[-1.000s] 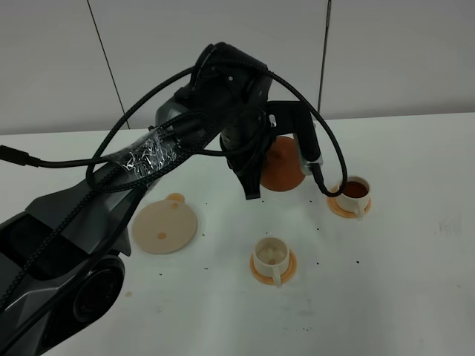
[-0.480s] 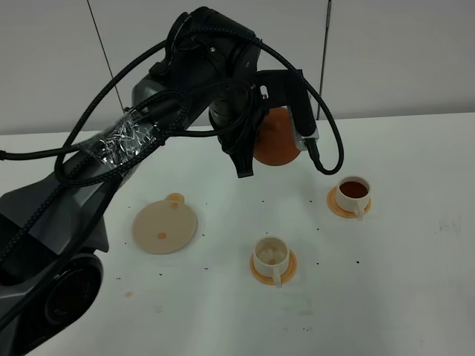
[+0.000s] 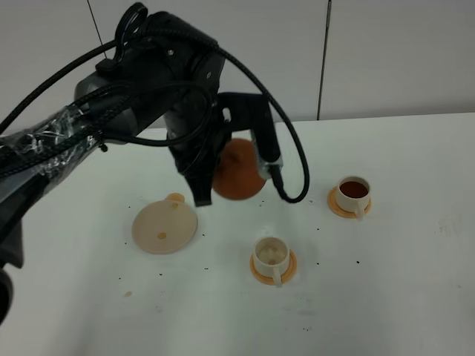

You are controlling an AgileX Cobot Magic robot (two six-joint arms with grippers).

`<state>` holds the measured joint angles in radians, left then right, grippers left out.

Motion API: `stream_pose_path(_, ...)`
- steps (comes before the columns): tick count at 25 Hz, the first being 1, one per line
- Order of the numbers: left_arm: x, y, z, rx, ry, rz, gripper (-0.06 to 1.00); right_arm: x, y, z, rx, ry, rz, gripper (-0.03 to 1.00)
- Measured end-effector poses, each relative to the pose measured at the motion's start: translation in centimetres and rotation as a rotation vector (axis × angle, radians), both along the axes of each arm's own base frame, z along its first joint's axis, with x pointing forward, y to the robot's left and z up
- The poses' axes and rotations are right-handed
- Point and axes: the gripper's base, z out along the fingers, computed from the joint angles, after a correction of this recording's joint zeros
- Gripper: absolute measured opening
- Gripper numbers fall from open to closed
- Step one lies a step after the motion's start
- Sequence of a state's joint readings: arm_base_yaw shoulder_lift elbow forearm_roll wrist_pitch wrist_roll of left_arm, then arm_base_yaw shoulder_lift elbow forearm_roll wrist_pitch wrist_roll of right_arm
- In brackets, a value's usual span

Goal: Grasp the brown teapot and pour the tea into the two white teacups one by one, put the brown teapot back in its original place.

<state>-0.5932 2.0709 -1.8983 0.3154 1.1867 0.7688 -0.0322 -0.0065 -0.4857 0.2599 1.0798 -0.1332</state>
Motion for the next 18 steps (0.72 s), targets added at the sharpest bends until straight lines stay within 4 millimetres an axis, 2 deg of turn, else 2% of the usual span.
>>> stream_pose_path(6, -2.3, 1.7, -2.6, 0.06, 0.1, 0.043, 0.17, 0.0, 0.0, 0.0, 0.0, 0.0, 0.0, 0.24)
stream_pose_path(10, -3.3, 2.4, -3.2, 0.042, 0.072, 0.023, 0.17, 0.0, 0.0, 0.0, 0.0, 0.0, 0.0, 0.24)
stream_pose_path(18, -3.8, 3.1, -4.9, 0.058, 0.002, -0.05, 0.17, 0.0, 0.0, 0.0, 0.0, 0.0, 0.0, 0.24)
